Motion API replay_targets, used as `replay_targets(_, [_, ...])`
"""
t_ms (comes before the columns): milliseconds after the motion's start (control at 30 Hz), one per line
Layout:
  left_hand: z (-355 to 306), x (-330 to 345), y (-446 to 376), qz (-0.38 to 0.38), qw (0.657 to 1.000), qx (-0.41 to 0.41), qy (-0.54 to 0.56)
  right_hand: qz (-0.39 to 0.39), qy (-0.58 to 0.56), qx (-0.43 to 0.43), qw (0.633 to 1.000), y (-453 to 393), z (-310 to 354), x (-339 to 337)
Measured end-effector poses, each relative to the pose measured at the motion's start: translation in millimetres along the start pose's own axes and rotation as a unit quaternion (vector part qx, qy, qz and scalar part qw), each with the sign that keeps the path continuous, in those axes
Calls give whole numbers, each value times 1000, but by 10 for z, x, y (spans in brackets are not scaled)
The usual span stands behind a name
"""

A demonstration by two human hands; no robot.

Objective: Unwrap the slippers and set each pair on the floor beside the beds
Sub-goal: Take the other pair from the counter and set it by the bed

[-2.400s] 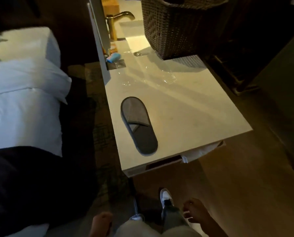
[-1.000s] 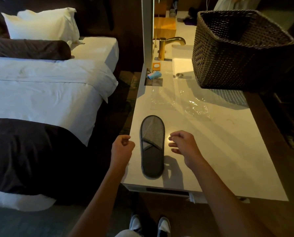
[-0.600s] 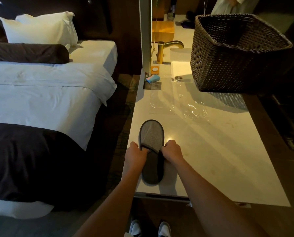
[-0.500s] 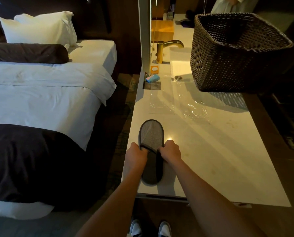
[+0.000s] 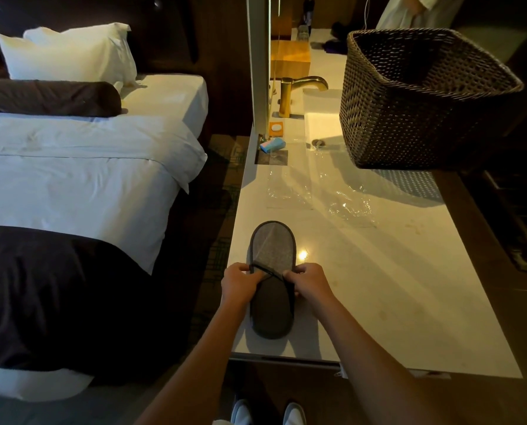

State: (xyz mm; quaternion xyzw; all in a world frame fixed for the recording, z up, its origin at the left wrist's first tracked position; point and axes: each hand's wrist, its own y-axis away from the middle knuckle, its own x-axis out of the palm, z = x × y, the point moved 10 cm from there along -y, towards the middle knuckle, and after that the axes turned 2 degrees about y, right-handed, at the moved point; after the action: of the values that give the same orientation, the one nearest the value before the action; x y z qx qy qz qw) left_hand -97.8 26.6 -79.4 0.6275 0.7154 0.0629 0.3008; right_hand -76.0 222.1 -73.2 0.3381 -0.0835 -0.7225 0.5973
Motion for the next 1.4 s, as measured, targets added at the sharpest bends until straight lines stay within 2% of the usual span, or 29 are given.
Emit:
replay_targets(133, [18,-42,202,44,996,-12,72,16,-112,7,993,295,-50,-46])
replay_targets(267, [46,-125,452,67,994,-7,84,42,-156,-1,987,551,-82,-69])
replay_targets(500, [59,-290,855,67,982,-13,179,63,-168,-27,983,905,-18,-83])
replay_targets(667, [127,-349,962,35,989,-13,145,76,-155,-19,985,1030,-135,-29])
replay_targets(933, [220,-447,1120,40,987,-32,155,112,-153,-18,982,1109,-171,52])
replay_targets(1200, [204,-649,1130,23,985,-28,168,141,-182,-34,973,1130,3,183])
replay_targets(1400, [118,-1003,922,14,982,-26,185,133,-192,-32,972,1026,260,549])
